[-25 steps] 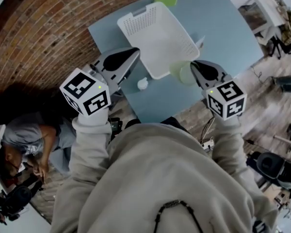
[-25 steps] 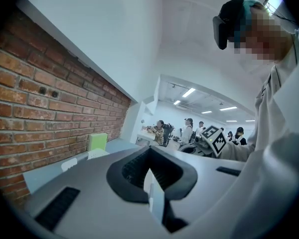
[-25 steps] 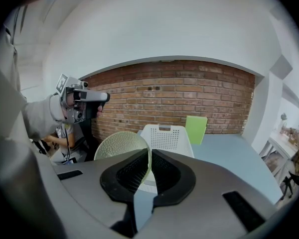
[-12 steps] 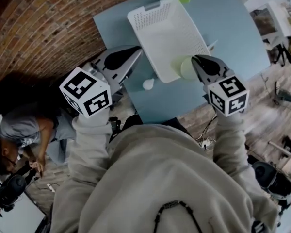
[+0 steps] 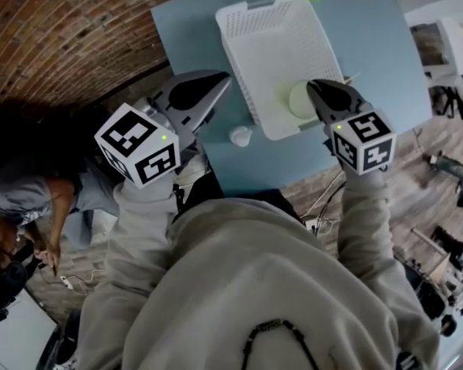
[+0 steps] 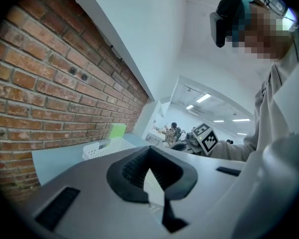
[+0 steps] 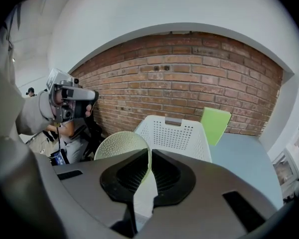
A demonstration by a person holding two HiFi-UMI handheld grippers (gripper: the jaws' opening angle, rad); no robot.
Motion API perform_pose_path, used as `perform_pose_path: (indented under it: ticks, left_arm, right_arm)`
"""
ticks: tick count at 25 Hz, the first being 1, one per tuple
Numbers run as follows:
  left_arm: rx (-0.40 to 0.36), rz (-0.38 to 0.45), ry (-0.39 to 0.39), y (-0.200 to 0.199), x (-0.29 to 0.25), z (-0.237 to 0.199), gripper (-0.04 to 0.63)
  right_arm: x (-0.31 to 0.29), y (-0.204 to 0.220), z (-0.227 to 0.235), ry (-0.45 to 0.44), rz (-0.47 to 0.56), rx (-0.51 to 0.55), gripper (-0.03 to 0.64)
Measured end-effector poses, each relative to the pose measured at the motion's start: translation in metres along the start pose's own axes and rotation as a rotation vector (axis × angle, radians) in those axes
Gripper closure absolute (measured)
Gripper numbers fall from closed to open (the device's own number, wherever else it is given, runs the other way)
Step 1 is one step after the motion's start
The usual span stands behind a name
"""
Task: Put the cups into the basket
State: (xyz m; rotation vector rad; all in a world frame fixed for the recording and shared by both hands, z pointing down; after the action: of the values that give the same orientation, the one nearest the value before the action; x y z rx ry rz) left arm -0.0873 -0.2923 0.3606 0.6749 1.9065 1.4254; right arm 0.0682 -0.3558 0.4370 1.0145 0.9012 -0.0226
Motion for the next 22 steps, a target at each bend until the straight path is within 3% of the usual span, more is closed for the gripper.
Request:
perform_pose_path:
  ticks: [5, 11, 16, 22]
  left_arm:
    - [0.032, 0.009, -0.042, 0.024, -0.001, -0.028, 0.6]
    - [0.099, 0.031, -0.148, 0.049, 0.024, -0.043, 0.6]
    - [0.134, 0.044, -0.239, 0.061, 0.049, -0.058, 0.6]
    - [0.158, 0.045, -0.289, 0.072, 0.059, -0.063, 0.6]
  right_arm:
    - [-0.049, -0.001, 0.018, -0.013, -0.041, 0.026, 0.583]
    - [-0.109, 0.012, 0.036, -0.041, -0.147, 0.065, 0.583]
    - [-0.159, 0.029, 0.054, -0.032, -0.216, 0.065, 0.583]
    - [-0.202, 0.055, 0.066, -0.03, -0.303, 0.065, 0.583]
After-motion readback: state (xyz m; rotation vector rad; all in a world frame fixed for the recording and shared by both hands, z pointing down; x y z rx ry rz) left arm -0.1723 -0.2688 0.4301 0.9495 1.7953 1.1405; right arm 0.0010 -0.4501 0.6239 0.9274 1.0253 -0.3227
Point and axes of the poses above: the fingertips, and each gripper's own axes: x backward along the fingers, z to its right, y out of its underside, the point moved 1 cm from there along x, backward along the fingers, and after that the axes turned 14 degrees about -x, right-handed, at the moved point
